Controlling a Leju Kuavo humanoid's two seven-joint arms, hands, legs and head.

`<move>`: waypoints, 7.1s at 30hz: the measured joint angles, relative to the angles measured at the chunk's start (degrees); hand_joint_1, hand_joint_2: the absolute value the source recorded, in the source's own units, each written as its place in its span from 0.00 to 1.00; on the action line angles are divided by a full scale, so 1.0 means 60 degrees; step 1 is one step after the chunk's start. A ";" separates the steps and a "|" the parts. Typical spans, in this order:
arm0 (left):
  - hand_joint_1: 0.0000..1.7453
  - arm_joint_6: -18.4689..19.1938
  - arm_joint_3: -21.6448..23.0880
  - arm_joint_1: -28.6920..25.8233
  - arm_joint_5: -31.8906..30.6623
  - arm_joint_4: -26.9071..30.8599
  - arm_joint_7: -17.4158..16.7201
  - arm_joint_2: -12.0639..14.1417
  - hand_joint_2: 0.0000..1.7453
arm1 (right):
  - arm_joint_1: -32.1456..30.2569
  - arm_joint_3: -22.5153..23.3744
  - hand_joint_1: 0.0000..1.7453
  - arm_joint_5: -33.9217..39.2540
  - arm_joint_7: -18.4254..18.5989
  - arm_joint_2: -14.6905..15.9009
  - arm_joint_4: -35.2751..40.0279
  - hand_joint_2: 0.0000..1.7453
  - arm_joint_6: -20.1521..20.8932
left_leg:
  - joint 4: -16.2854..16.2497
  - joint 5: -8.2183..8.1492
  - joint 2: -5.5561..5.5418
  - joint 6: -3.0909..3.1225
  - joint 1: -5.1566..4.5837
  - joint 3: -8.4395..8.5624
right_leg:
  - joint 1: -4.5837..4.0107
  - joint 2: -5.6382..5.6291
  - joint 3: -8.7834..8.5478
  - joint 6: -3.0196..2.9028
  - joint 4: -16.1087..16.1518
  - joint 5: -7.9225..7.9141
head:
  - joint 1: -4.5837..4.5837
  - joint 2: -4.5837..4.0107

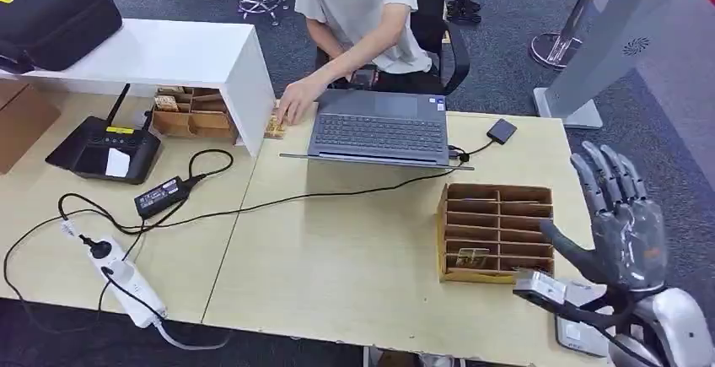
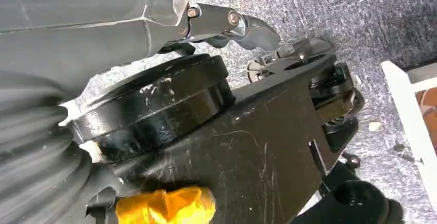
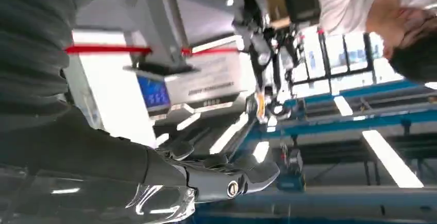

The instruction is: Pass the card to the sensor for recognition and then transmit it.

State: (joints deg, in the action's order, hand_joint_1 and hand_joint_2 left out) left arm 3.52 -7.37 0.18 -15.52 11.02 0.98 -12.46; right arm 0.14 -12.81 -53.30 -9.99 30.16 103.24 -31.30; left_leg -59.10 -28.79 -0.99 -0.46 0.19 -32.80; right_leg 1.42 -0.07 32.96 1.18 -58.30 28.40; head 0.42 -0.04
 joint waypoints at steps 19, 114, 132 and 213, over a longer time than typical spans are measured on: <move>0.00 -0.0197 -0.0422 -0.0060 0.0113 0.0000 0.0149 -0.0102 1.00 | -0.3529 0.0007 0.00 0.0421 0.0150 -0.0066 0.0848 1.00 0.0233 | 0.0003 -0.0004 0.0008 0.0003 0.0000 0.0003 | 0.0000 -0.0004 -0.0008 0.0001 -0.0001 0.0011 | 0.0000 0.0000; 0.00 -0.0503 0.0153 0.0111 -0.1453 0.0000 0.0827 -0.0138 1.00 | -0.1668 0.0955 0.00 -0.4264 0.0489 -0.0091 -0.3480 1.00 -0.1381 | -0.0005 -0.0012 0.0026 0.0016 -0.0003 0.0007 | 0.0002 -0.0023 -0.0011 0.0002 0.0001 0.0010 | 0.0000 0.0000; 0.00 -0.0320 0.0153 0.0129 -0.1454 0.0000 0.0470 -0.0138 1.00 | -0.0824 -0.1108 0.00 -0.4118 0.0740 -0.0273 -0.3677 1.00 -0.1282 | -0.0004 -0.0011 0.0026 0.0015 -0.0002 0.0006 | 0.0001 -0.0022 -0.0013 0.0002 -0.0002 0.0010 | 0.0000 0.0000; 0.00 -0.0317 0.0055 0.0141 -0.1625 0.0000 0.0353 -0.0131 1.00 | -0.0190 -0.0051 0.00 -0.3896 0.0951 -0.0353 -0.4879 1.00 -0.1279 | -0.0005 -0.0011 0.0024 0.0015 -0.0002 0.0008 | 0.0001 -0.0021 -0.0012 0.0002 -0.0001 0.0010 | 0.0000 0.0000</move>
State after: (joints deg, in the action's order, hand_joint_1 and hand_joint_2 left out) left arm 1.62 -7.04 1.03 -25.27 11.02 3.10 -13.25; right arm -1.00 -13.11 -76.67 -4.28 28.04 73.96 -38.97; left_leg -59.12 -28.86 -0.84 -0.37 0.18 -32.75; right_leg 1.43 -0.20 32.89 1.19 -58.31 28.46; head 0.42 -0.04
